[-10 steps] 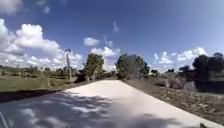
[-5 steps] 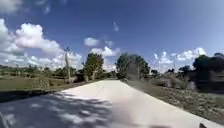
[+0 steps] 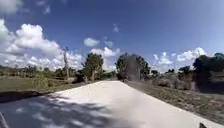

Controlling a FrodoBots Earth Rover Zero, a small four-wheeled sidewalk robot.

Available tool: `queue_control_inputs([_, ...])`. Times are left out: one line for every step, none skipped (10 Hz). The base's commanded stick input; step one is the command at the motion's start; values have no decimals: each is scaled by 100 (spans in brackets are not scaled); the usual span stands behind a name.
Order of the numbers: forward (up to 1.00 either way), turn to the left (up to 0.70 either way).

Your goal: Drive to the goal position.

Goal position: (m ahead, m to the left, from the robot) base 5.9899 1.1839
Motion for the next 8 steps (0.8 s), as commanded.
queue_control_inputs([70,0])
queue_control_inputs([70,0])
queue_control_inputs([70,0])
queue_control_inputs([70,0])
queue_control_inputs([70,0])
queue_control_inputs([70,0])
queue_control_inputs([70,0])
queue_control_inputs([70,0])
